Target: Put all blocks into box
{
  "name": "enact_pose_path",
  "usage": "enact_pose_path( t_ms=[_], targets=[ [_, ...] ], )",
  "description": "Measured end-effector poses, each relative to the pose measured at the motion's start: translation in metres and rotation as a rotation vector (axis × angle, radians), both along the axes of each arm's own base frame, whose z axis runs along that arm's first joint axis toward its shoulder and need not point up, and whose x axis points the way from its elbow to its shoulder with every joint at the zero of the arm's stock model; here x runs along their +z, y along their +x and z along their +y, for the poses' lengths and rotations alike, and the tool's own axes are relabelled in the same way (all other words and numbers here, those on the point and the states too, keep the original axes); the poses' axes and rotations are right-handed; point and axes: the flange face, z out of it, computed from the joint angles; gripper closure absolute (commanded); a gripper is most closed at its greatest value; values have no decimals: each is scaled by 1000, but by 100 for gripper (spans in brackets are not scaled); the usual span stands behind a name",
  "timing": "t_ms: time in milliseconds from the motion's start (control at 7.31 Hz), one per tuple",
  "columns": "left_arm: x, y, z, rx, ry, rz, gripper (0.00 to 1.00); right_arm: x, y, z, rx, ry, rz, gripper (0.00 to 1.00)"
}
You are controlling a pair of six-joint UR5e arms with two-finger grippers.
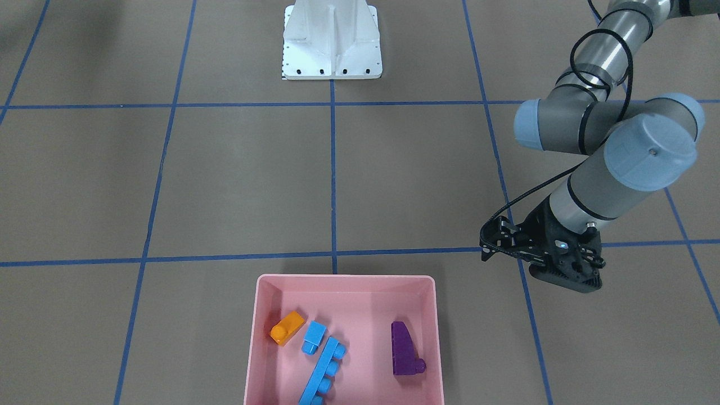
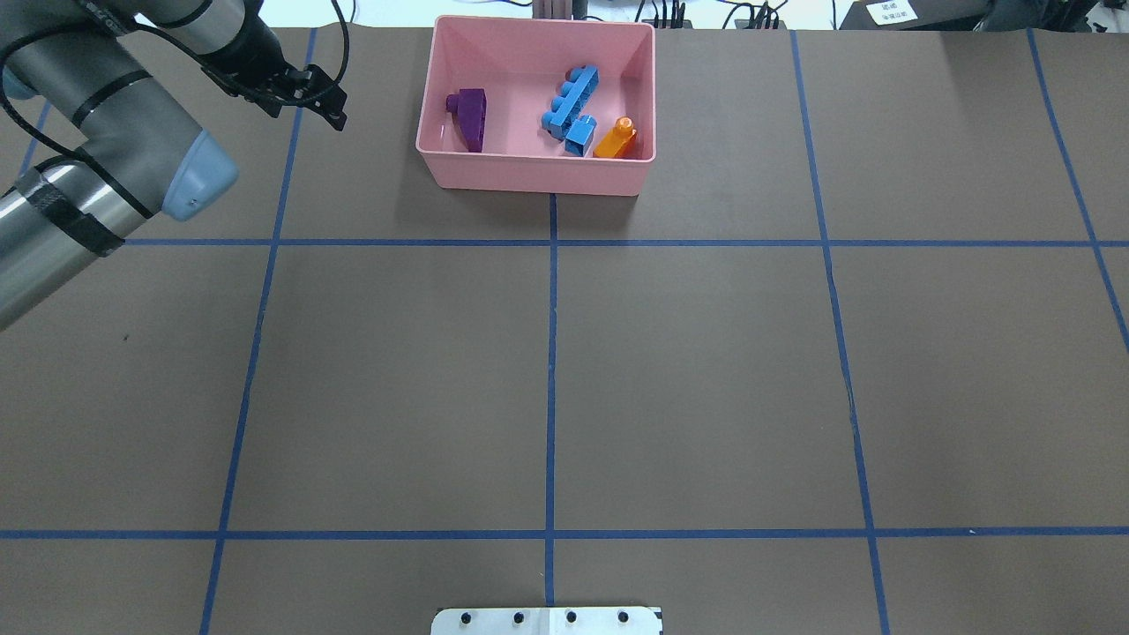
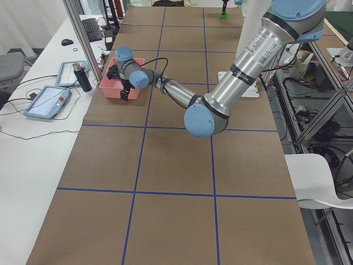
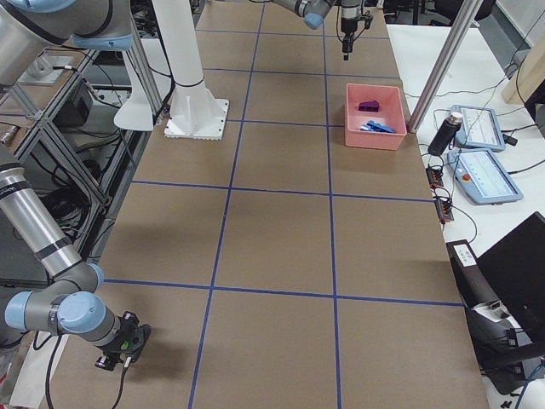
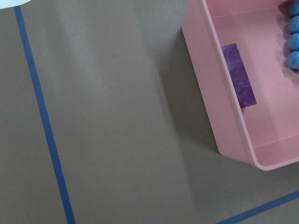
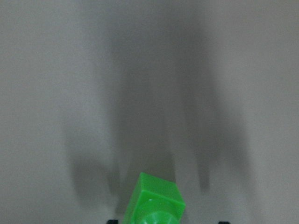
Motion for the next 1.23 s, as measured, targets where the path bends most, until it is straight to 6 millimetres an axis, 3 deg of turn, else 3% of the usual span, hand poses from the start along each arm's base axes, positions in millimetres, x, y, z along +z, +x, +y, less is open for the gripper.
enact_pose_path(
  t_ms=[137,274,821,1095,1232],
  targets=[
    [0,0,0,0,0,0,0,1,0,-1,-1,0,-2,84],
    [-1,-1,0,-1,1,2,0,1,-1,-4,-1,4,-7,100],
    [-7,-4,2,1,-11,-3,0,0,-1,-36,-34,77,-13,100],
    [-7,-16,0,0,-27,9,0,-14,-1,-75,-48,157,-15,100],
    [-11,-28,0,-7,-50,2,0,-30,-2,-106,-53,193,-28,100]
  ],
)
